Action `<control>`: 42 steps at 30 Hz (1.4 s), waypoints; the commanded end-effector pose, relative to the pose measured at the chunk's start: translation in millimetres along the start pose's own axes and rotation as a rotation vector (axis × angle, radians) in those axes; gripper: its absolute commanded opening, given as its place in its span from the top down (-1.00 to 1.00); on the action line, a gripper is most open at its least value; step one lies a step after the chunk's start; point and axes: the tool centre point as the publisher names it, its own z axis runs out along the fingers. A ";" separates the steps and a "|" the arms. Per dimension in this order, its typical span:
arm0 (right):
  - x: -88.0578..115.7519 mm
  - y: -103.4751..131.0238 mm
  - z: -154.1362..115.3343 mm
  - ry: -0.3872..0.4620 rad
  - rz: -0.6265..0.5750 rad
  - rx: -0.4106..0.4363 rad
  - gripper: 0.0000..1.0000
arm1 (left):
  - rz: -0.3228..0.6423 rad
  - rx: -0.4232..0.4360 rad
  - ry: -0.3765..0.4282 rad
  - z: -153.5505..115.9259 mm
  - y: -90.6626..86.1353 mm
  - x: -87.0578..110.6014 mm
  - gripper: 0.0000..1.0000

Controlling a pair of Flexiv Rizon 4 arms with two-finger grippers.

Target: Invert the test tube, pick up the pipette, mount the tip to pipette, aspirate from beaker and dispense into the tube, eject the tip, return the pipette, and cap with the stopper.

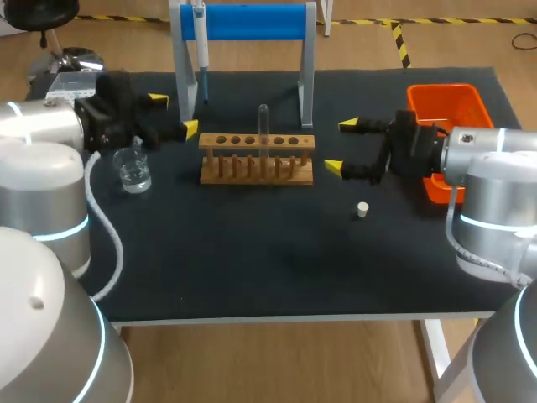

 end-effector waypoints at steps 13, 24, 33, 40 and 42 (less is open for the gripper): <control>0.3 -0.1 -0.9 0.000 0.000 0.000 -1.00 | 0.030 0.026 -0.034 -4.2 22.8 19.4 -1.00; 0.3 -0.1 -0.9 0.000 0.000 0.000 -1.00 | 0.030 0.026 -0.034 -4.2 22.8 19.4 -1.00; 0.3 -0.1 -0.9 0.000 0.000 0.000 -1.00 | 0.030 0.026 -0.034 -4.2 22.8 19.4 -1.00; -6.2 3.5 18.5 0.092 -0.018 -0.068 -1.00 | 0.030 0.026 -0.034 -4.2 22.8 19.4 -1.00; -7.9 6.2 24.2 0.121 -0.028 -0.090 -1.00 | 0.030 0.026 -0.034 -4.2 22.8 19.4 -1.00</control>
